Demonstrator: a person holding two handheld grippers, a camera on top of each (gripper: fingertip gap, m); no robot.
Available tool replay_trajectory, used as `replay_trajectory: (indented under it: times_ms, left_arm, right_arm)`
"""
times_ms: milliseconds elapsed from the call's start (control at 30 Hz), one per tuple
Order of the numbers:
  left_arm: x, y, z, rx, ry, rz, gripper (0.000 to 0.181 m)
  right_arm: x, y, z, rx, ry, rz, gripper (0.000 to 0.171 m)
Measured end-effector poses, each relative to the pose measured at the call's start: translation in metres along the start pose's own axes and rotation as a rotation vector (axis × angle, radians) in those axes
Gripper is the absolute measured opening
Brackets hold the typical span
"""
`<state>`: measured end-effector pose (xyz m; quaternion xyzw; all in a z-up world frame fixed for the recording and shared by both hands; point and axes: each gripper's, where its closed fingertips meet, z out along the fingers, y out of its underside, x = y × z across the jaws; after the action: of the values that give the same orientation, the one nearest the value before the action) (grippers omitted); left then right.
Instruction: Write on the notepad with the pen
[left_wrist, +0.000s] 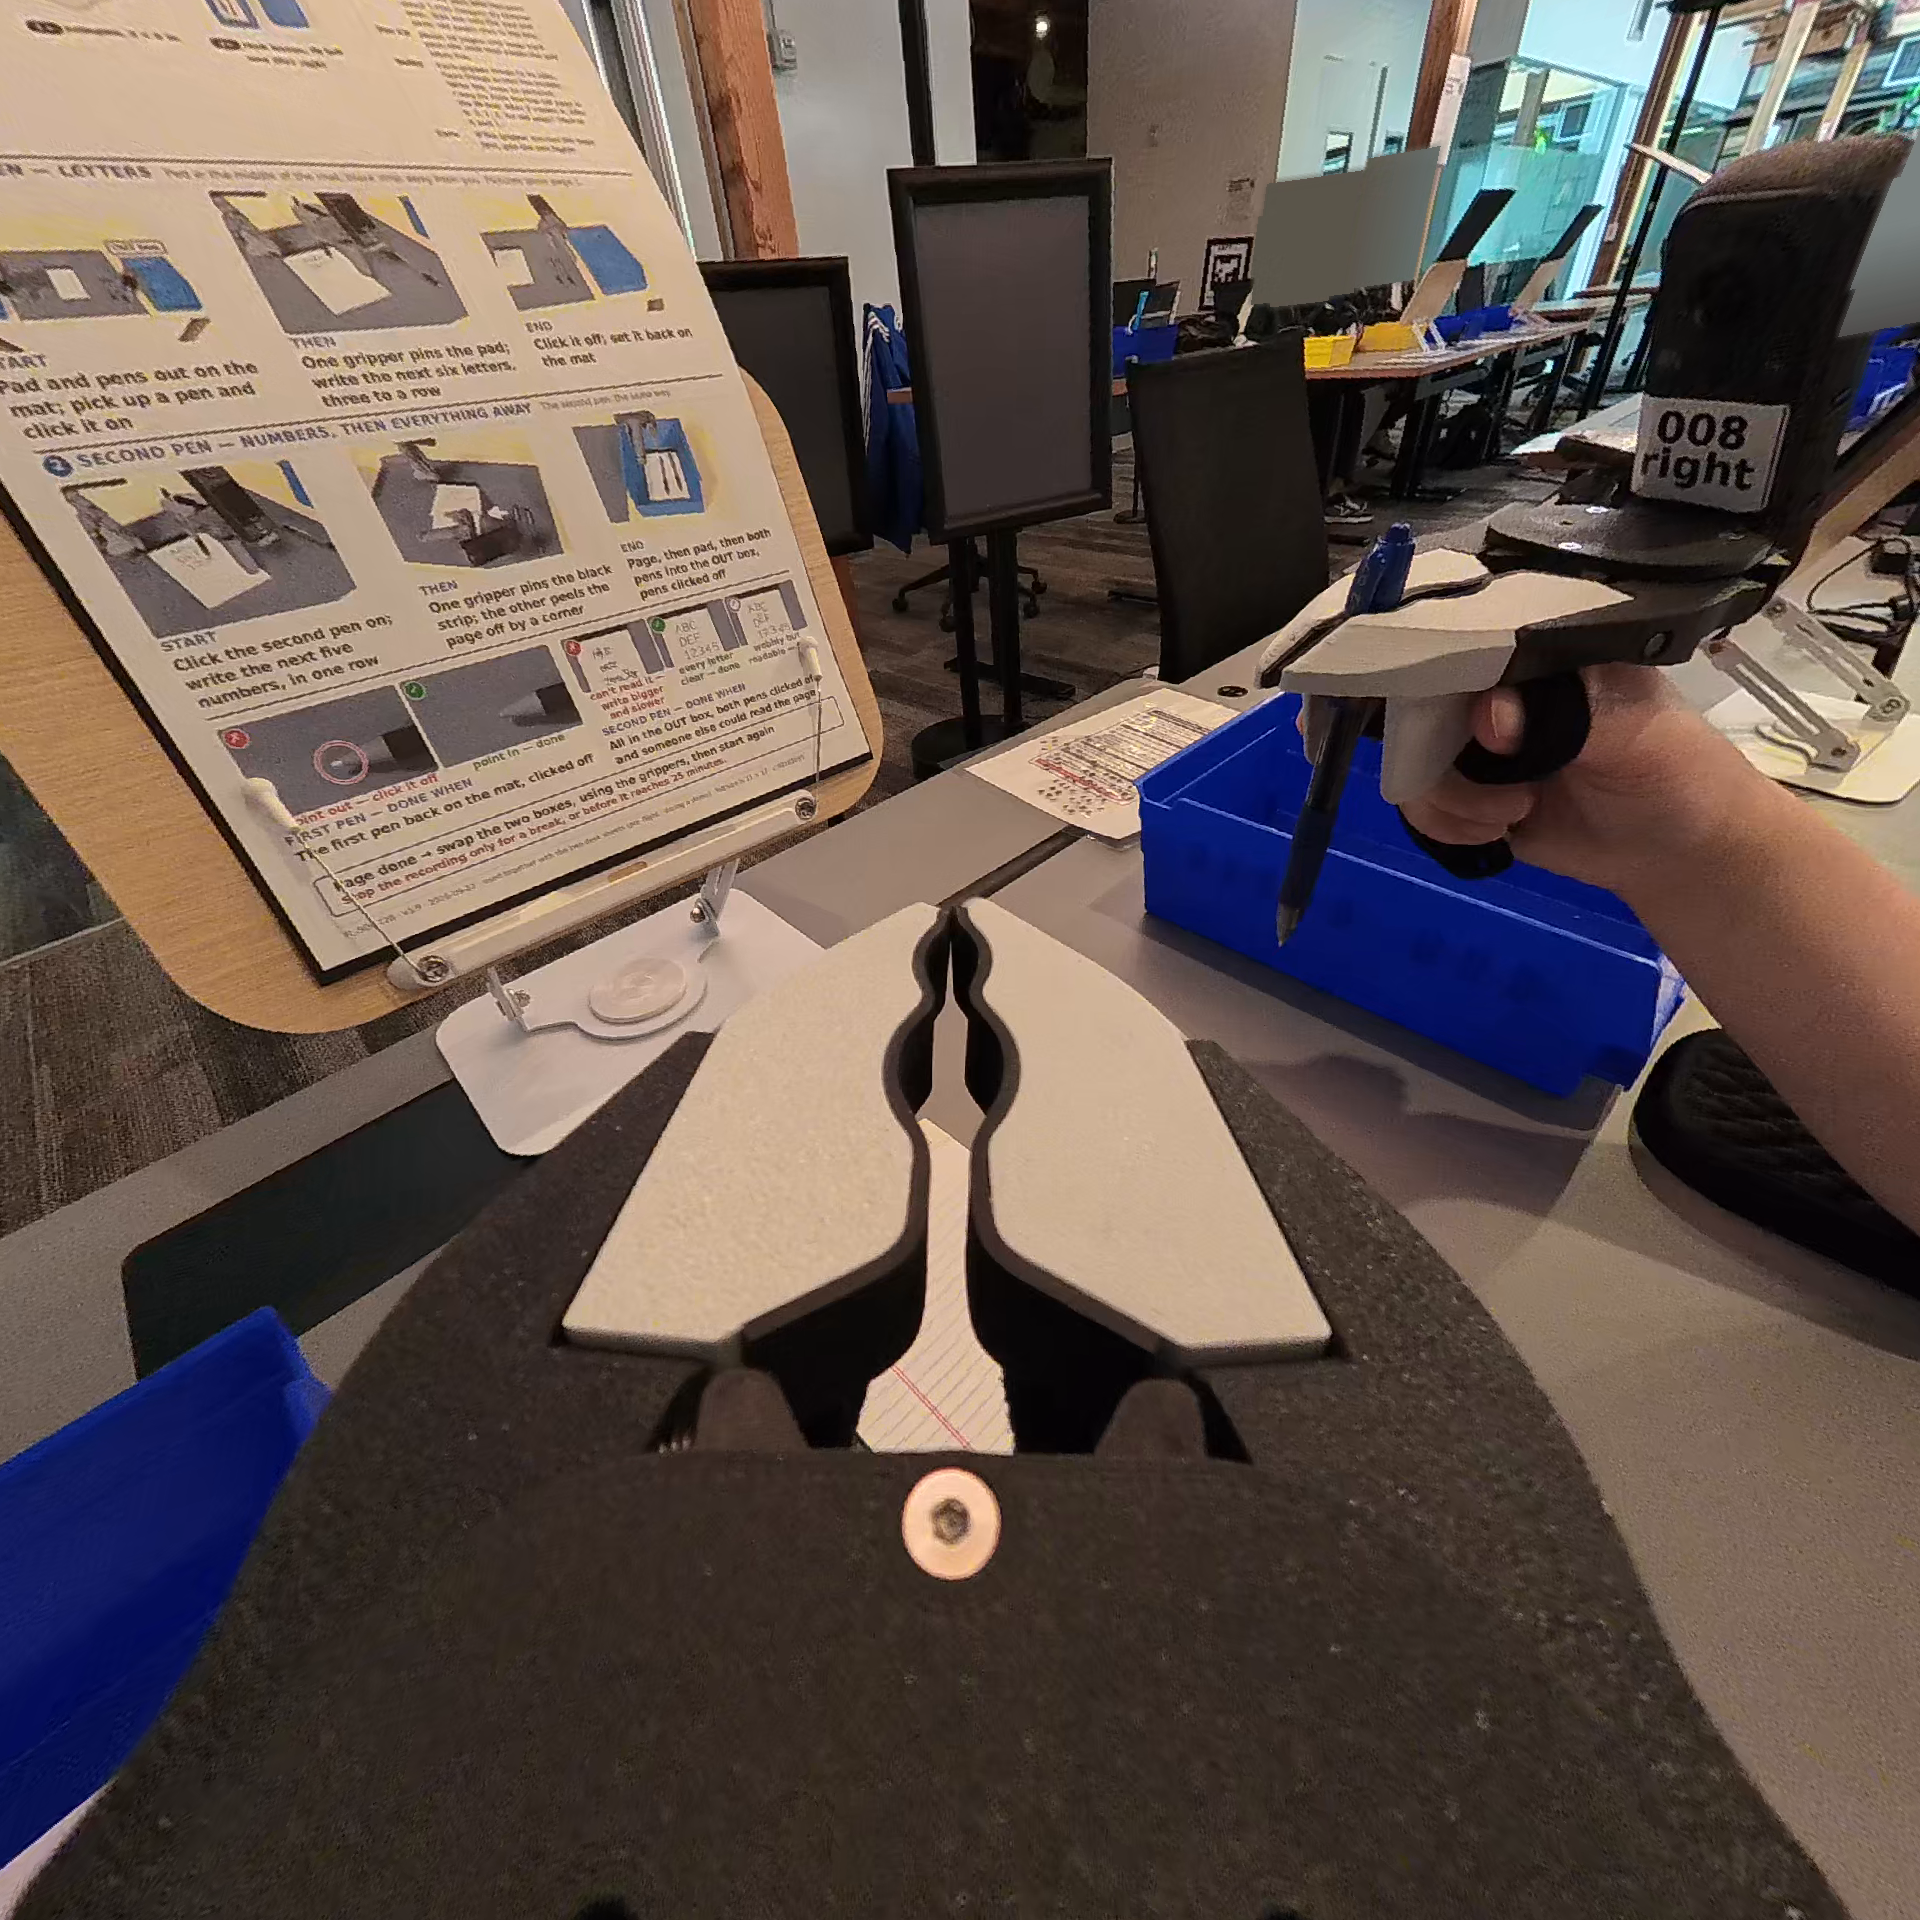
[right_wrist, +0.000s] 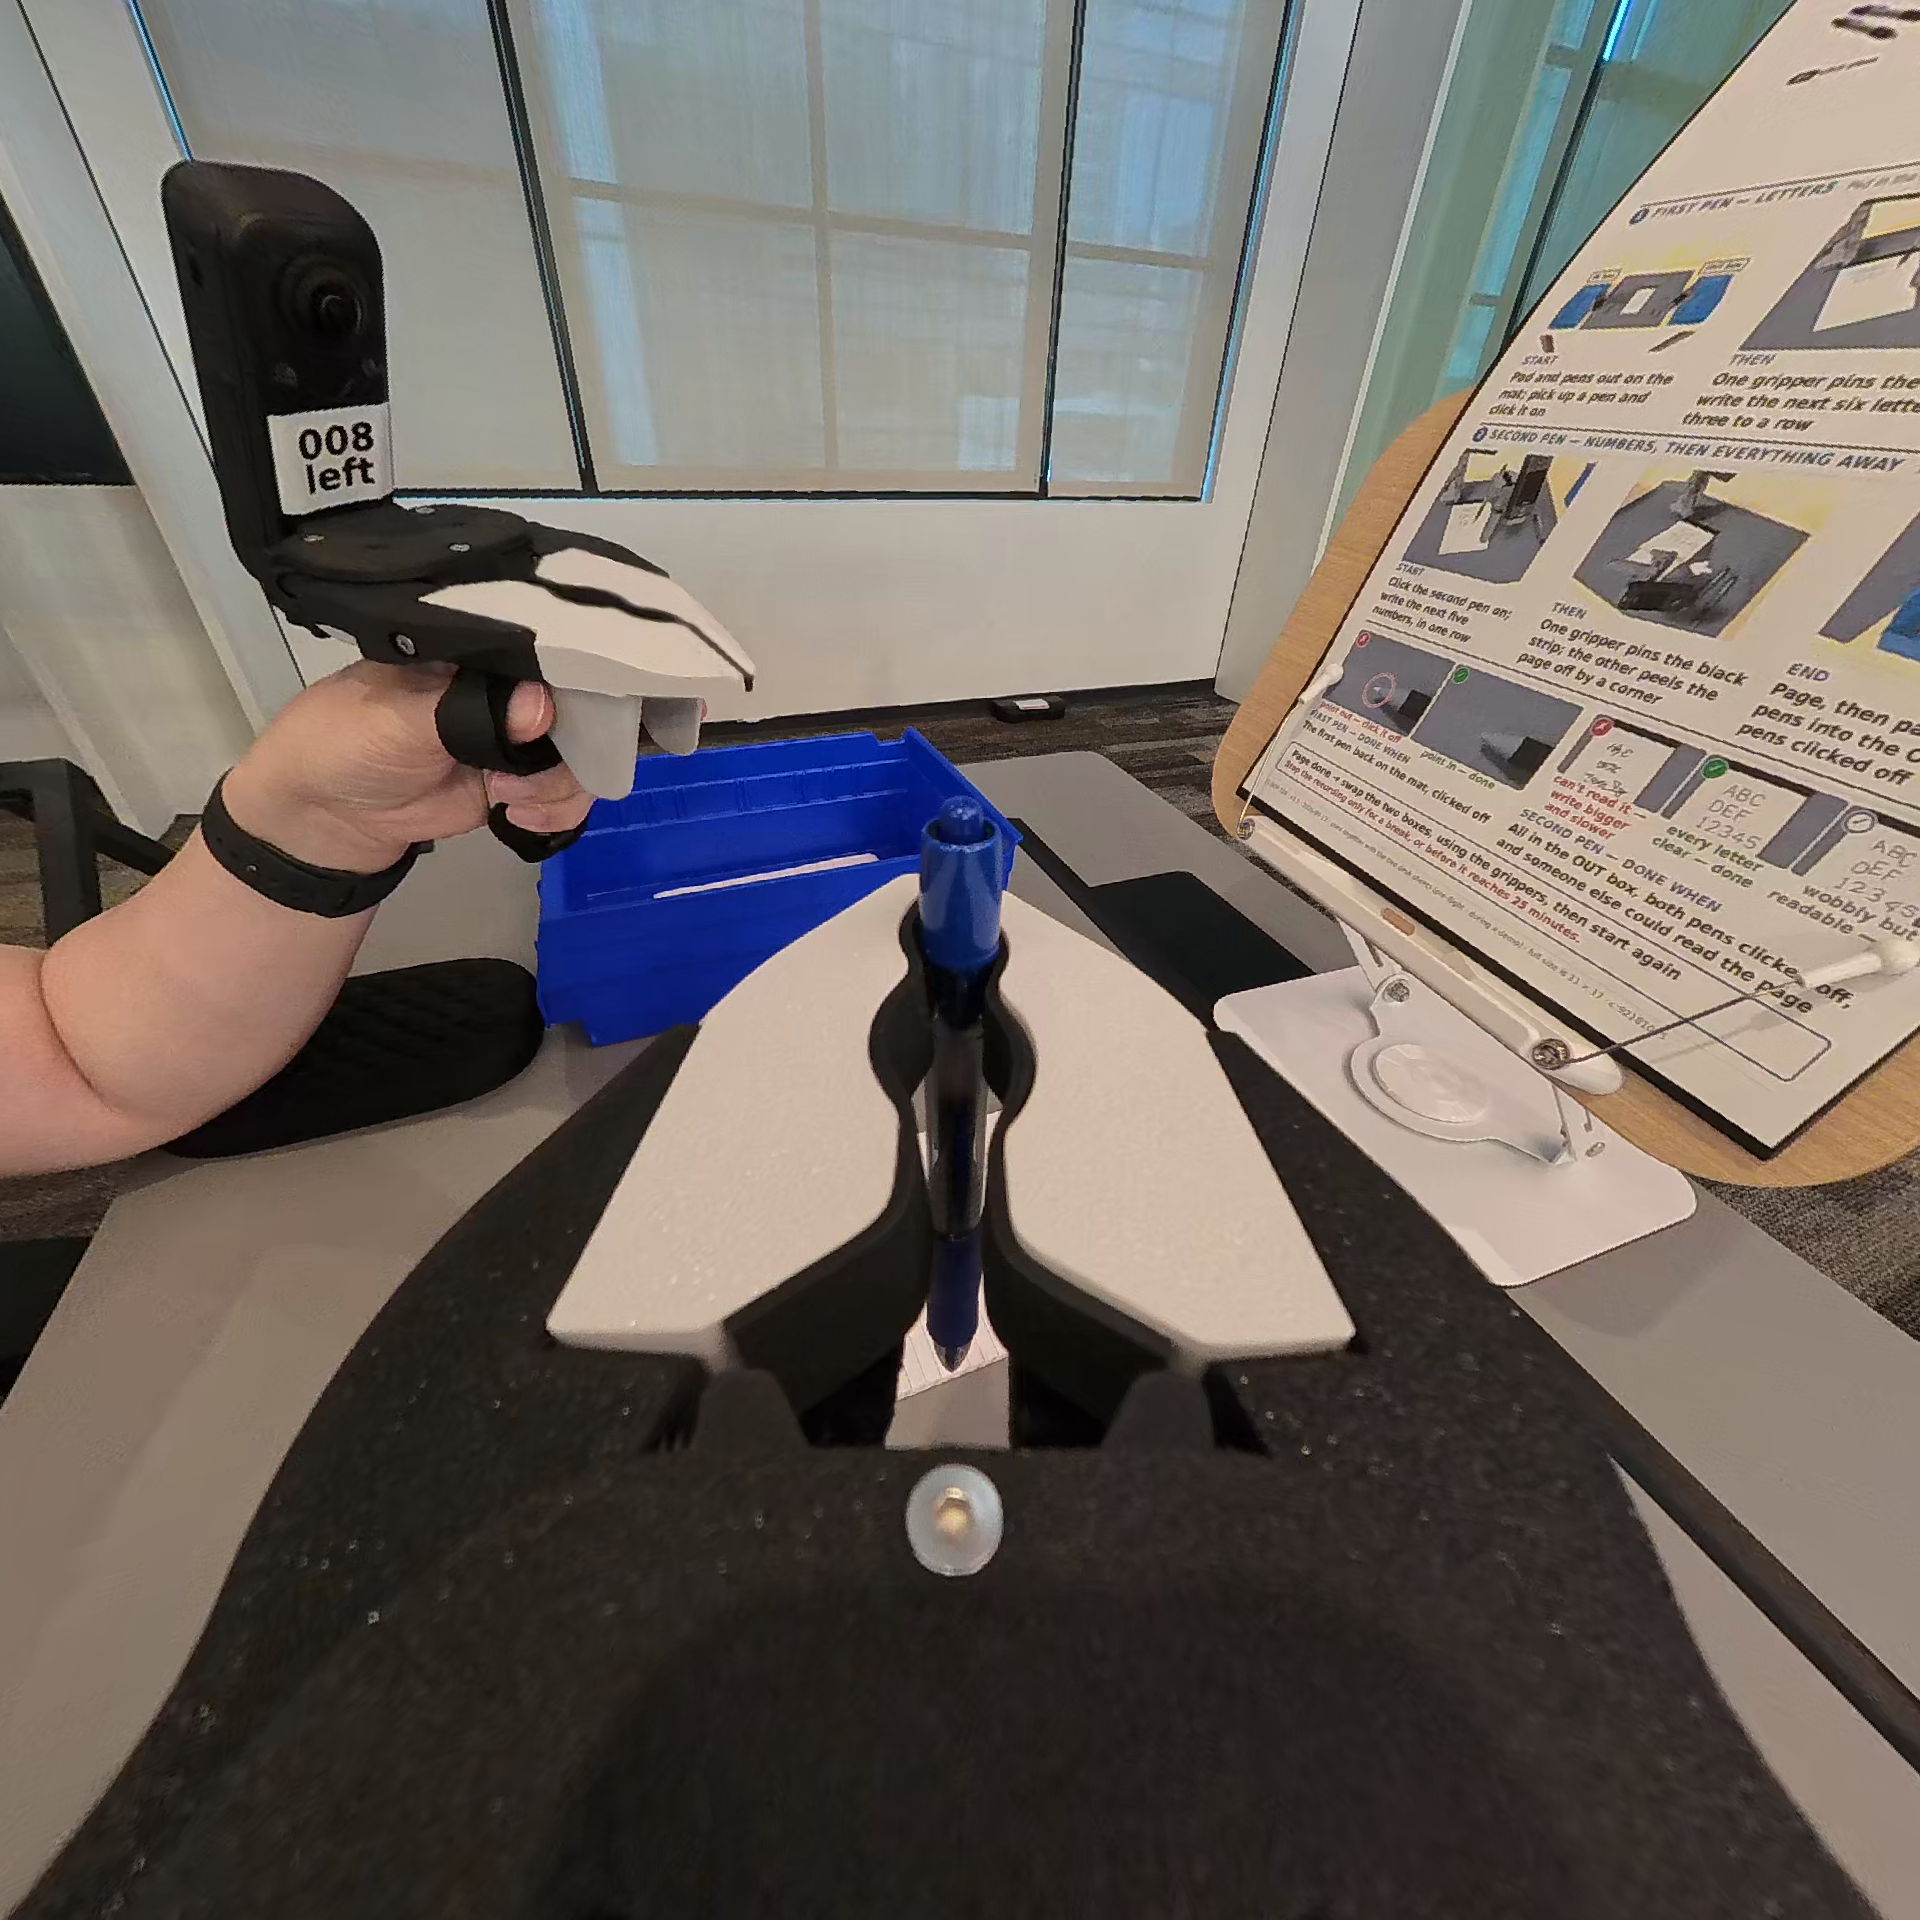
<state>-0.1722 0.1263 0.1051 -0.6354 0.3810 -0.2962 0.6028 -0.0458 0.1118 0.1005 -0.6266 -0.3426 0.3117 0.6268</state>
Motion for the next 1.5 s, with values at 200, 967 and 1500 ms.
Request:
replay_trajectory:
  times_ms: [200,967,1500]
  left_arm:
    - [-0.002,-0.001,-0.001,0.006,-0.01,-0.001,0.0]
    - [0.012,0.031,0.043,-0.075,0.006,-0.012,0.0]
    - [0.002,0.053,0.042,-0.06,0.067,-0.077,0.0]
  right_arm:
    - [0.0,-0.002,-0.002,0.015,-0.002,0.008,0.004]
    - [0.013,0.009,0.002,-0.031,0.055,0.013,0.004]
    - [0.021,0.033,0.014,-0.067,0.085,0.025,0.004]
